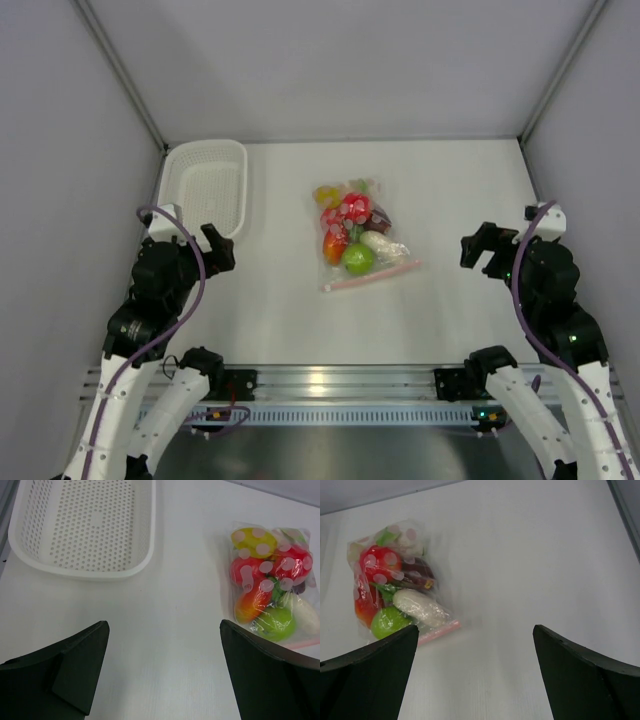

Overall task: Open the zip-top bag and remove the fake food
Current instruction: Pick up the zipper food storage bag at the center of the board.

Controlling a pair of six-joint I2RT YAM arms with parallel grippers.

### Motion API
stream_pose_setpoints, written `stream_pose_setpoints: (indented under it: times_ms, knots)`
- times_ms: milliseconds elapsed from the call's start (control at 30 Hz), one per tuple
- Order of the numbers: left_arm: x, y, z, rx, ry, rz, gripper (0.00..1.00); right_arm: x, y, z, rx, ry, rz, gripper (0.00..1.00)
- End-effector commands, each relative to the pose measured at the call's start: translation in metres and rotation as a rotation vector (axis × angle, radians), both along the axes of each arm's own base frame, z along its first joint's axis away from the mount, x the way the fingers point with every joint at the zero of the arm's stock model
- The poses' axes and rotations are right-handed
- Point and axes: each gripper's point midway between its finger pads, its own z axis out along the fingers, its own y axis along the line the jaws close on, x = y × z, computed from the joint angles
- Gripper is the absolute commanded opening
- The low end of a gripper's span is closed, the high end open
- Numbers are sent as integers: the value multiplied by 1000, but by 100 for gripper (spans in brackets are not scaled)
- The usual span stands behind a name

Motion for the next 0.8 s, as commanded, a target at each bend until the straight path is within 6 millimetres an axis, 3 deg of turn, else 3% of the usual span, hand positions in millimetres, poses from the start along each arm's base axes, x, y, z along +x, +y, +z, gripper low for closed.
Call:
stream_pose_setpoints:
  times_ms: [0,100,233,400,433,500,533,600,667,700,733,767]
  knots:
    - [7,-6,6,-22,-37,-16,98,0,9,20,12,-64,56,99]
    - [7,-7,7,-23,-38,-23,98,4,31,13,19,-52,181,100]
    - [6,-8,7,-27,-42,-30,98,4,75,-6,66,2,417,99]
    - [6,-11,6,-30,-39,-46,98,8,103,-30,29,60,540,99]
    - [6,-12,6,-31,-39,-49,98,11,100,-35,-7,70,508,99]
    - [6,-12,6,-33,-41,-49,98,5,117,-47,-82,111,560,100]
    - [6,-13,6,-33,-38,-54,98,11,107,-52,-156,125,481,99]
    - [7,-14,5,-32,-38,-60,98,0,130,-70,-277,172,560,99]
    - [7,-17,4,-33,-31,-77,98,0,134,-86,-422,207,543,99]
    - [7,-17,3,-32,-29,-79,98,-12,150,-91,-498,195,604,99]
    - [8,-18,3,-33,-27,-84,98,-8,148,-103,-613,211,565,99]
    - [7,-19,2,-34,-25,-89,98,-19,162,-109,-679,199,618,100]
